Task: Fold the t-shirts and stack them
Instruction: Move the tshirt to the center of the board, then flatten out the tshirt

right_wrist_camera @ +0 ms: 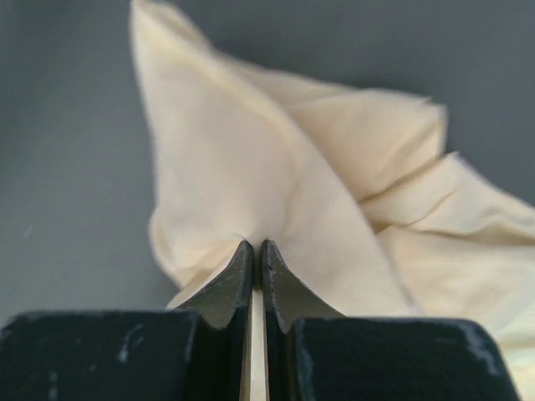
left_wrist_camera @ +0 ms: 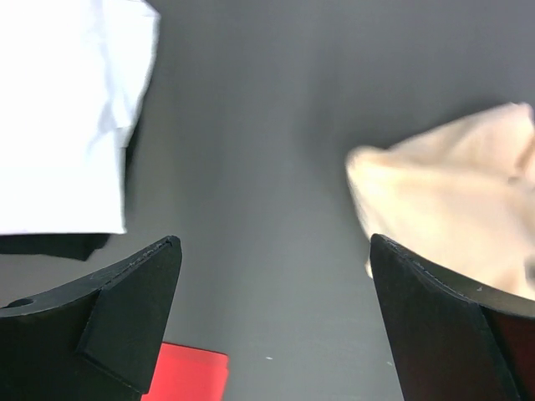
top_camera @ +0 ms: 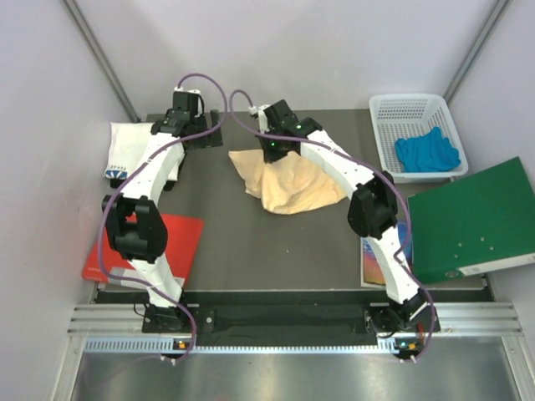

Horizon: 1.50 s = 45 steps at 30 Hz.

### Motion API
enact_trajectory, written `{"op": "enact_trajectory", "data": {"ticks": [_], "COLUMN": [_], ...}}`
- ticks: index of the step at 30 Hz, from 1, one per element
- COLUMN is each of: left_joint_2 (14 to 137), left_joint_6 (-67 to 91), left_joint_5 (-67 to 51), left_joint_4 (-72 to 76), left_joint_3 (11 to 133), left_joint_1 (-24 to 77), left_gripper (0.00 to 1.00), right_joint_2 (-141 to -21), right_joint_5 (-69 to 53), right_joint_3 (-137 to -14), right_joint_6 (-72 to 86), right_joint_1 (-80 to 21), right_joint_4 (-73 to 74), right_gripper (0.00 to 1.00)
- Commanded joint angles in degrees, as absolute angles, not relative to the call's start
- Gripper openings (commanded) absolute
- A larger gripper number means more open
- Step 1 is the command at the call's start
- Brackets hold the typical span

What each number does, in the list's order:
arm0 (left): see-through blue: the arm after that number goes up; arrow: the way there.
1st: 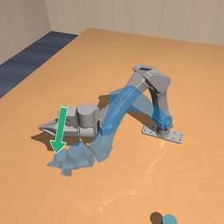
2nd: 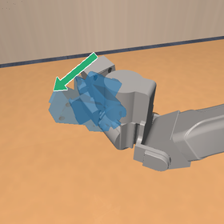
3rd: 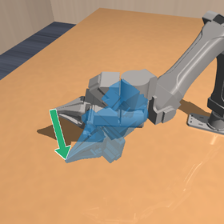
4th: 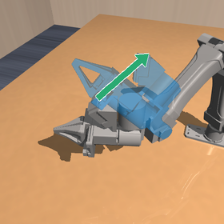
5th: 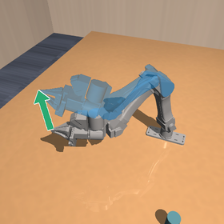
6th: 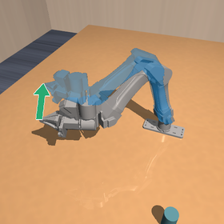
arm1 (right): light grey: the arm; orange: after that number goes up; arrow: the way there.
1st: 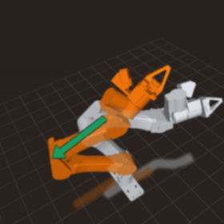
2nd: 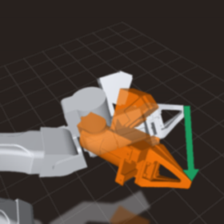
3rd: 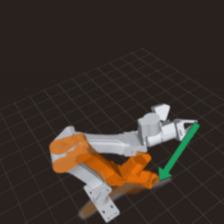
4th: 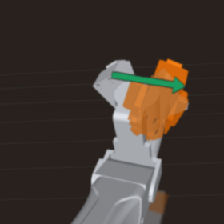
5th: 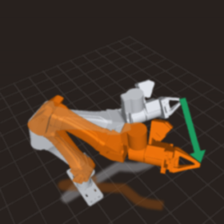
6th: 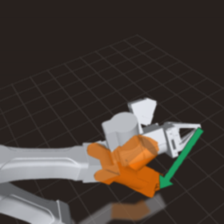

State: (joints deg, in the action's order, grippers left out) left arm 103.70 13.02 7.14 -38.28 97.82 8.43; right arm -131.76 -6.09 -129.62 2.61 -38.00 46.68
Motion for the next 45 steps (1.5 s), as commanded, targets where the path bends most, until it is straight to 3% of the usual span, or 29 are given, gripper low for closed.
{"op": "enact_trajectory", "data": {"ticks": [1,5,7,8,11,12,14,23,28,35,45], "left_joint_2": [102.1,102.3,103.4,103.9,106.5,107.2,109.6,116.5,120.4,125.4,127.2], "left_joint_6": [14.8,14.4,13.6,13.4,12.1,12.0,11.4,14.0,17.7,20.9,23.7], "left_joint_5": [-1.5,-3.9,-6.6,-7.5,-10.8,-11.5,-12.9,-17.0,-21.9,-22.9,-20.7], "left_joint_4": [-36.5,-36.3,-36.0,-35.9,-37.4,-37.7,-38.7,-36.8,-33.0,-31.5,-29.9], "left_joint_3": [98.3,97.5,97.2,97.3,98.4,98.5,99.2,99.8,102.5,109.6,111.4], "left_joint_1": [9.8,13.3,15.5,16.3,19.6,20.3,21.8,22.8,22.8,22.8,22.6], "left_gripper": [0.99,0.99,0.99,0.99,0.99,0.99,0.99,0.99,0.99,0.99,0.99], "right_joint_2": [-134.8,-132.5,-131.9,-131.9,-131.0,-130.1,-125.8,-112.8,-105.8,-102.3,-112.3], "right_joint_5": [5.2,15.1,20.1,21.6,26.4,27.4,27.6,13.0,9.8,0.4,-2.6], "right_joint_3": [-134.9,-133.9,-132.2,-131.9,-130.1,-128.9,-123.1,-104.1,-89.8,-83.4,-84.3], "right_joint_6": [10.8,14.4,13.3,12.8,12.0,12.0,10.9,6.8,7.3,5.4,2.8], "right_joint_1": [-31.4,-27.6,-26.5,-26.1,-24.8,-24.4,-24.3,-24.7,-26.4,-27.9,-34.5], "right_joint_4": [35.1,28.9,25.8,25.4,25.5,25.1,23.2,34.3,32.6,32.6,28.0], "right_gripper": [0.0,0.01,0.2,0.18,0.63,0.91,0.99,1.0,0.97,0.97,0.87]}}
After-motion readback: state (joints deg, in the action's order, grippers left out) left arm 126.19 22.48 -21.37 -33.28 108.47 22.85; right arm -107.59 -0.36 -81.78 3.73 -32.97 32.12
